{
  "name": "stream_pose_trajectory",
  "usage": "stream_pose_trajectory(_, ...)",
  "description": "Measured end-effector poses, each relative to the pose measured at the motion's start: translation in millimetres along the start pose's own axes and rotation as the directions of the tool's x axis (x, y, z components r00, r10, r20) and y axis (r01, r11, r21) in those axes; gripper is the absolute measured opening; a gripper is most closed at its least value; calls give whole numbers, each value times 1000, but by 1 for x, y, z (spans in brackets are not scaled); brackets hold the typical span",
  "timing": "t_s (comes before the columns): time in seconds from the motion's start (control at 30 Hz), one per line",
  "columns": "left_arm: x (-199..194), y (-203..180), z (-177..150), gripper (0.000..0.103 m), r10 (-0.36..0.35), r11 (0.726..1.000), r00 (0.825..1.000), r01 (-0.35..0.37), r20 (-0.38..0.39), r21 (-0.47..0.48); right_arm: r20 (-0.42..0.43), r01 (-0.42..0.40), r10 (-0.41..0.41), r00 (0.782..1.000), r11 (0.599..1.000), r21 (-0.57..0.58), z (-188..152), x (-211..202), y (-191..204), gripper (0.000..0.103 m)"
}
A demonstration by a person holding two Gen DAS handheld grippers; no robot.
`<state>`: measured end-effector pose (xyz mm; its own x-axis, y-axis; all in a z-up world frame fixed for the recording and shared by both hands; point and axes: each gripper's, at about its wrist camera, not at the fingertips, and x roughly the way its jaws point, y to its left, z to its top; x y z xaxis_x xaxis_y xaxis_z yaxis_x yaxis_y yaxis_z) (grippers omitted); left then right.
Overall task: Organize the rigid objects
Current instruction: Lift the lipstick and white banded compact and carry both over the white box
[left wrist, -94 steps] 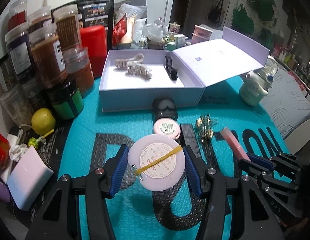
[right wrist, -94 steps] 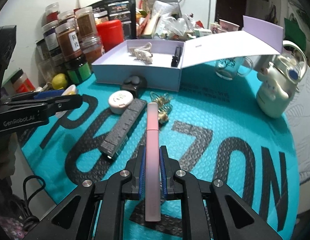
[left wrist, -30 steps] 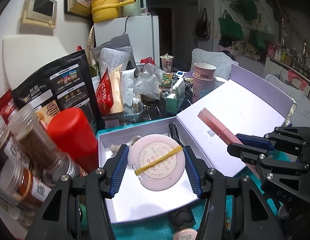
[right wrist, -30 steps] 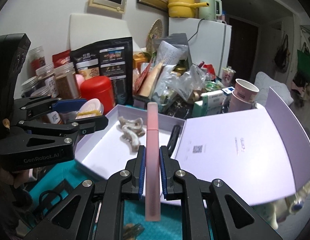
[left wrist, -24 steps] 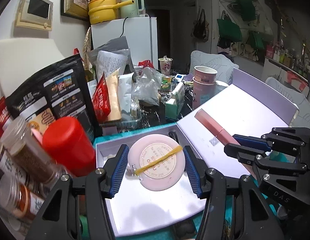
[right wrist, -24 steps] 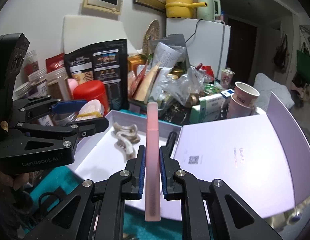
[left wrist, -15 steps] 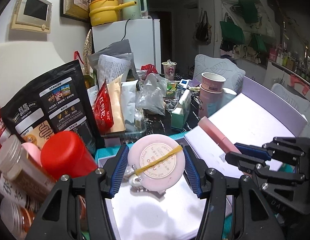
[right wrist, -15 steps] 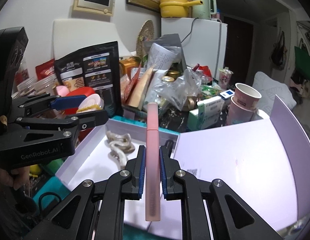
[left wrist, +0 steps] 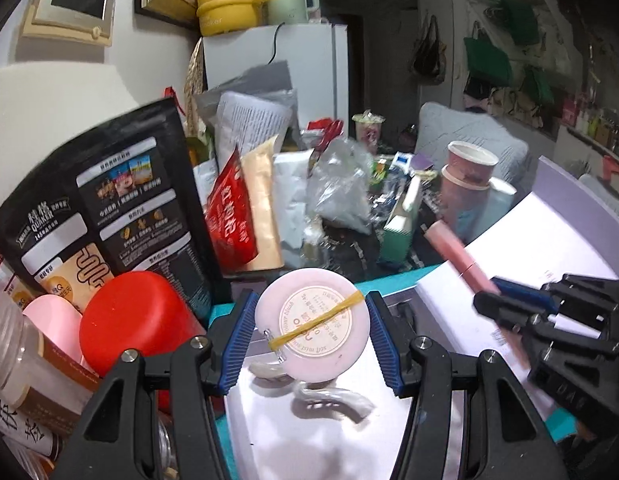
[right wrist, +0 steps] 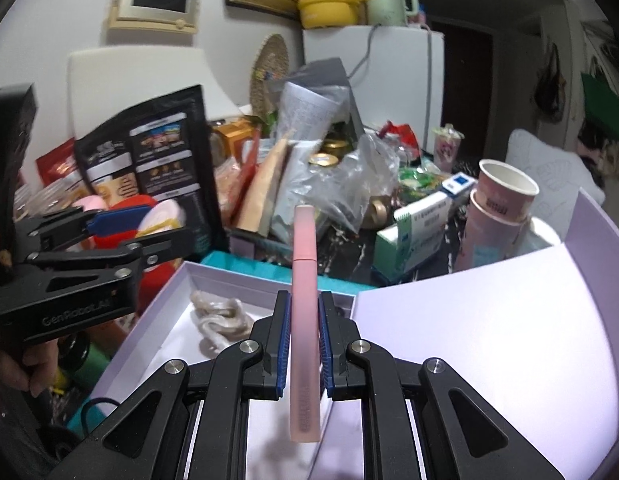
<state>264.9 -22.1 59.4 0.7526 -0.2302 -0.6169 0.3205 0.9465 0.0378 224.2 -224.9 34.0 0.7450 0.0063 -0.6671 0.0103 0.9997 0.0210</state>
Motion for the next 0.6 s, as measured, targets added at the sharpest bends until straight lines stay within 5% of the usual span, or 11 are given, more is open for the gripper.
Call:
stream_pose_trajectory(0.37,53,7,-17,55,-10,1000,990,8,-142,-13,-132,56,-50,990,997,45,-19,50,-8,13)
stream_pose_trajectory(0.6,67,9,-23,55,-22,1000,983,20,-182,-15,-143,74,-68,987,997,34,-21,52,-3,13)
